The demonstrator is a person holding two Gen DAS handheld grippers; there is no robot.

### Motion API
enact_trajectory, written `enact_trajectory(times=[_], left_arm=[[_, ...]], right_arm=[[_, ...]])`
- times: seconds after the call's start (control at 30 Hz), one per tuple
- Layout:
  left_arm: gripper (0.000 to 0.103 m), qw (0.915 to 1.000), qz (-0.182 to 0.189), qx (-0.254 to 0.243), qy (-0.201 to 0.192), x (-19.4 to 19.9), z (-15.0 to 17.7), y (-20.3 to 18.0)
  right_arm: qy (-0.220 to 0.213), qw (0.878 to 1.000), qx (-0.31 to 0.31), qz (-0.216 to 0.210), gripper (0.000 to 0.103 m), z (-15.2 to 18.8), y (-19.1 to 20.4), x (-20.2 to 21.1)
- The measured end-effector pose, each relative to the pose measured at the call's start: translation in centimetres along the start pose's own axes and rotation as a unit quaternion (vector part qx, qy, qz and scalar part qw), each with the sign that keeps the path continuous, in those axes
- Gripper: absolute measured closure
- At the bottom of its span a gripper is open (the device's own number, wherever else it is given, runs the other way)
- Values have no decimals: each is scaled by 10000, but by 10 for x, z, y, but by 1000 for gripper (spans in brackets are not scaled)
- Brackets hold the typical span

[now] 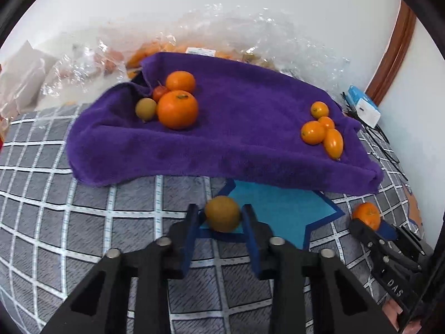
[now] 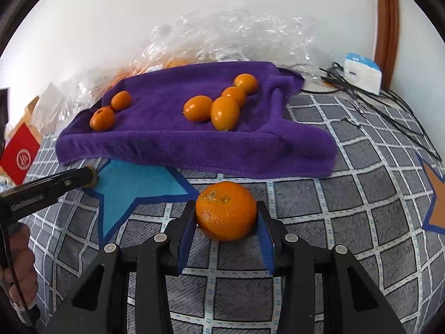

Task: Organize fruits
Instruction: 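Grasp a large orange with the right tool while the left tool grasps a yellow-green fruit, then lift both held fruits and carry them over the purple towel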

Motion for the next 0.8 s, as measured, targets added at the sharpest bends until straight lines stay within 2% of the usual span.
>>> enact_trajectory(times=[0.17,0.53,0.8], left_arm=[[77,9996,-174,-126,-160,9,5,1],[77,9990,-118,253,-347,53,28,27],[77,9982,-103,276,-529,77,27,32]], right_arm=[[-39,9998,188,71,61,1,7,2],[-93,9998,194,-10,61,0,7,5],[-105,9998,163,-39,61,0,5,7]])
Point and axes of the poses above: each gripper's, at about its wrist camera, not at the fingertips, and x roughly against the way its jaws point, y to its left, z to its underside, the point moved 2 cm from there along -x, roughly the way its jaws point, and after that the axes turned 9 degrees about z, right-handed, at the moved point
